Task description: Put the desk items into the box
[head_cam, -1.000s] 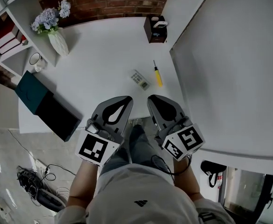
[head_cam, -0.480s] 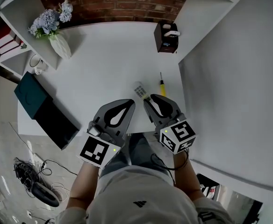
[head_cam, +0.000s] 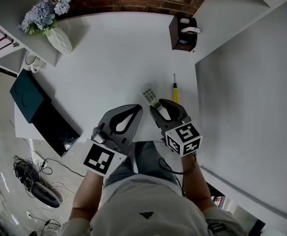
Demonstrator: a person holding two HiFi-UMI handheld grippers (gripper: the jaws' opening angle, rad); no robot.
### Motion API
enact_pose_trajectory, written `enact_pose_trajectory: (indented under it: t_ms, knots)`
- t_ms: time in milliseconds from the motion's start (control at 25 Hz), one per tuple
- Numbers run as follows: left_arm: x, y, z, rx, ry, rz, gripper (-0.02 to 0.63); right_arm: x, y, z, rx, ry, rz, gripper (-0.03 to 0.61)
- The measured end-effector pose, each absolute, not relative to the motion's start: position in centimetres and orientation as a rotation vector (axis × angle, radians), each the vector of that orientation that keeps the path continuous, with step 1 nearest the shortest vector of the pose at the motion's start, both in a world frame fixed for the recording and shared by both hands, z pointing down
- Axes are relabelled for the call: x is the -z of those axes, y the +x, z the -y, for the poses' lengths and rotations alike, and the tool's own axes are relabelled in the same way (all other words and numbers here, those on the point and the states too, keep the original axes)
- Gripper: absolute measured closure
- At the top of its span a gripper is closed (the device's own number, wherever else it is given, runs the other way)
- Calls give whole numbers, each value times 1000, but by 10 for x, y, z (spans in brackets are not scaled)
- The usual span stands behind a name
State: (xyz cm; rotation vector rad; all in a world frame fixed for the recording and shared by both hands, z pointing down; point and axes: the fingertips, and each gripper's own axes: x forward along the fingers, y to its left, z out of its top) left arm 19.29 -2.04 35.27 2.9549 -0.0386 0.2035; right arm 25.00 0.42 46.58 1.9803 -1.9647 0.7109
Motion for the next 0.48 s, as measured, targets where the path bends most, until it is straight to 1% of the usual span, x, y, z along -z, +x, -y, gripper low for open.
enact_pose_trajectory:
  t_ms: [40,480]
  knots:
    - [-355,194,22,-210,2949,40,601,-472,250,-4,-722,1965,1959,412]
    - [-376,201,35,-249,2898,66,601,-535,268,-5,-806,1830,1833,359]
